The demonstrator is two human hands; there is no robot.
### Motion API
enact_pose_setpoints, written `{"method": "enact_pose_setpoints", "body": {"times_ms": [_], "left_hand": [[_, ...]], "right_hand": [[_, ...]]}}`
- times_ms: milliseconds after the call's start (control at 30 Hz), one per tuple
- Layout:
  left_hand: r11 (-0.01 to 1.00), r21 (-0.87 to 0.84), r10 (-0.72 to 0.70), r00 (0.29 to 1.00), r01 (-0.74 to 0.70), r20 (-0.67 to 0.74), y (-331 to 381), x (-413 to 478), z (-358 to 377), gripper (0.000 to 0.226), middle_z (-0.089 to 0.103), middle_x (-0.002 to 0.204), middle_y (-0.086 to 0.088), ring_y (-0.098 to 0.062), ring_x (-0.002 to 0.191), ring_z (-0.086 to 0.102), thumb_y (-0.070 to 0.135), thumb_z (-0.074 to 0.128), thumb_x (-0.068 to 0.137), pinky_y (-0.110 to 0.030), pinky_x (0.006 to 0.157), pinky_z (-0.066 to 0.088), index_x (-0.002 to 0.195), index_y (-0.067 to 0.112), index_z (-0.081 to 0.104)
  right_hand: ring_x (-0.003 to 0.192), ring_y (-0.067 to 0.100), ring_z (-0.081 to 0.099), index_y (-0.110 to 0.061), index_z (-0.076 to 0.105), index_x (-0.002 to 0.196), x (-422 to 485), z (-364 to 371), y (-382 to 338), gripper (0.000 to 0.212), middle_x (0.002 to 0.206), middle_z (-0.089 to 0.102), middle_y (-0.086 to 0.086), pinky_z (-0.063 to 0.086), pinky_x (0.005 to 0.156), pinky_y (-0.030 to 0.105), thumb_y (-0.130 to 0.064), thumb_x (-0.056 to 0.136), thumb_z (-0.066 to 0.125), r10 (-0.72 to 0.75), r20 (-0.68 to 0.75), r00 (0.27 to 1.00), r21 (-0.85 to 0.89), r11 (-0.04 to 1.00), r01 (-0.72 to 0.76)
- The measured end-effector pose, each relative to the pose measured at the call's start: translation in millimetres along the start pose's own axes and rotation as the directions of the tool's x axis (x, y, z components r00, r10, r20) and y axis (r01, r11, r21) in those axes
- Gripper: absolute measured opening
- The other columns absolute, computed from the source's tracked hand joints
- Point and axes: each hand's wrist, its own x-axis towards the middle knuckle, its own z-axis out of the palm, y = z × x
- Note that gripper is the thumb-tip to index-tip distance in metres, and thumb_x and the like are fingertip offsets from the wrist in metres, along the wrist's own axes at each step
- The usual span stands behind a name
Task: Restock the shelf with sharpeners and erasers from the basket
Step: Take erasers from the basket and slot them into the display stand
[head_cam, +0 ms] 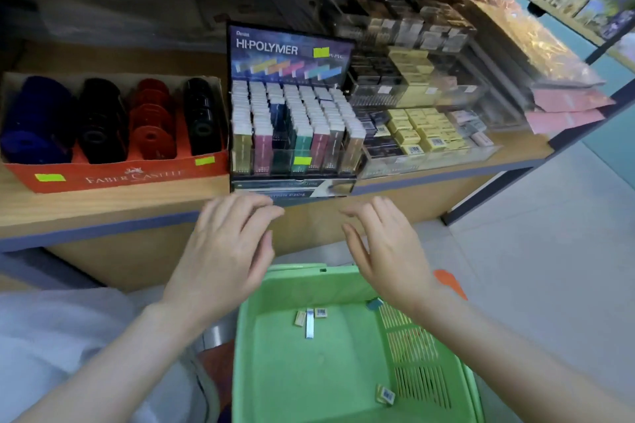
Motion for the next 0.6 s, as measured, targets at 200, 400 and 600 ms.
{"method": "enact_pose_setpoints", "body": {"times_ms": [200,400,600], "left_hand": [[0.94,-0.018,-0.302,0.859,0.34,0.414,-12.5,-56.4,77.3,0.043,0.055,0.119,-0.004,-0.021,0.112,0.051,0.034,0.032,0.093,-0.041,0.092,0.043,0.122,0.011,0.056],[0.798,-0.042,-0.465,0.658,0.602,0.593,-26.0,-73.1,127.2,0.038,0.047,0.135,-0.003,-0.023,0.127,0.044,0.028,0.038,0.1,-0.035,0.104,0.033,0.135,0.015,0.046],[0.735,-0.086,-0.516,0.637,0.672,0.573,-26.1,-67.7,135.9,0.028,0.059,0.091,-0.005,-0.032,0.081,0.06,0.024,0.041,0.1,-0.018,0.053,0.03,0.123,0.014,0.054]], "right_hand": [[0.119,0.017,0.048,-0.014,0.044,0.135,-117.7,75.8,31.4,0.038,0.128,0.051,0.002,0.037,0.103,0.026,-0.023,0.099,0.045,0.389,0.602,0.697,-0.064,0.894,-0.444],[0.136,0.024,0.032,-0.01,0.026,0.146,-183.1,173.7,55.8,0.053,0.149,0.032,0.007,0.025,0.112,0.03,-0.024,0.098,0.047,0.468,0.831,0.302,-0.191,0.749,-0.634],[0.13,0.027,0.037,-0.011,0.036,0.143,-194.7,247.7,57.5,0.055,0.148,0.036,0.008,0.029,0.104,0.029,-0.009,0.091,0.053,0.502,0.804,0.32,-0.163,0.703,-0.692]]}}
